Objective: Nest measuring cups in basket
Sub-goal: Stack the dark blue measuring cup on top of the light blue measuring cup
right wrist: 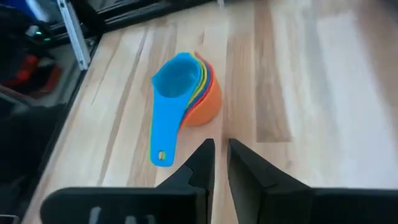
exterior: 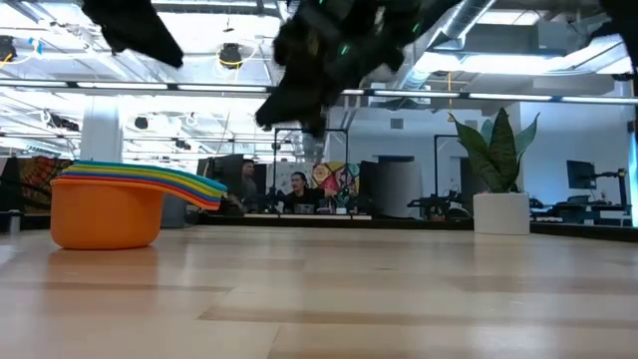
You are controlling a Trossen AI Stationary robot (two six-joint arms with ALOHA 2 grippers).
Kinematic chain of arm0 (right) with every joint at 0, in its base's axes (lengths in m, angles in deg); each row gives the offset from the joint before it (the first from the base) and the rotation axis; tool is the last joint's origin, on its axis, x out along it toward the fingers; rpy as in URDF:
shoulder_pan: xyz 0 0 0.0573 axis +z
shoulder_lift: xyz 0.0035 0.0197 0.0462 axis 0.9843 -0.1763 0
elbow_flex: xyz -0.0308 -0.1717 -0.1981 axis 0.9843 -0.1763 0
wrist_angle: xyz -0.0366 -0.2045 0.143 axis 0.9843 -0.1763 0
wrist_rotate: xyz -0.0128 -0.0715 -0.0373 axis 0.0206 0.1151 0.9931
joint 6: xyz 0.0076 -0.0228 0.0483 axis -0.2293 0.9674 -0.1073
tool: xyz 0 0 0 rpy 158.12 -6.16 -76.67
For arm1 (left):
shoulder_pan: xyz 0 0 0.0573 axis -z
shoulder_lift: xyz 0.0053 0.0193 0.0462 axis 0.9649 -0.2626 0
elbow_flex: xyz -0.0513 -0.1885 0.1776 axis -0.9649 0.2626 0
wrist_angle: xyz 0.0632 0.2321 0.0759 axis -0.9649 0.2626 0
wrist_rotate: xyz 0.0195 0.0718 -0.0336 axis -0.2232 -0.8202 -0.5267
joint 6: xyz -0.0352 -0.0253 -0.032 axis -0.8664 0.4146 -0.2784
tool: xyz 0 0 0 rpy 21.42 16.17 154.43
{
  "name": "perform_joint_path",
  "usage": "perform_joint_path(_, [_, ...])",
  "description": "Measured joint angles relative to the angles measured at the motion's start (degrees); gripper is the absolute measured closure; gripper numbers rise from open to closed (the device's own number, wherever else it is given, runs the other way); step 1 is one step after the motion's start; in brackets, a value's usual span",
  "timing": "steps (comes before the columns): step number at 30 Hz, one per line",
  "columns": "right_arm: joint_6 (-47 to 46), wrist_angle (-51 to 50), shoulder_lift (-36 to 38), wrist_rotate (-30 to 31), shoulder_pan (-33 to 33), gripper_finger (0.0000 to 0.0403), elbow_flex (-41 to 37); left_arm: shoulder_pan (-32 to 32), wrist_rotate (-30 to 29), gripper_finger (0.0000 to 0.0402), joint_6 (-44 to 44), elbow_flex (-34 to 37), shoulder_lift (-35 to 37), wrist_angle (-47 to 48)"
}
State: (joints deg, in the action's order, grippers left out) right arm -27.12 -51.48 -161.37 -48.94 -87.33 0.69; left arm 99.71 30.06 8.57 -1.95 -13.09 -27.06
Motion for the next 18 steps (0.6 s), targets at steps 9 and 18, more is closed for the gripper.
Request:
perform_joint_path(9, [1.4,0.5,16.9,14.2,4.0,0.0339,-13.2,9.3,-11.3,0.0290,-6.1,11.4,5.6,-11.8])
perform_joint_path(18, [-9.4,3.3,30.6,25.7,10.2,0.0339,-29.2,9.5,-15.1,0.0290,0.1,19.3,4.5,-27.4])
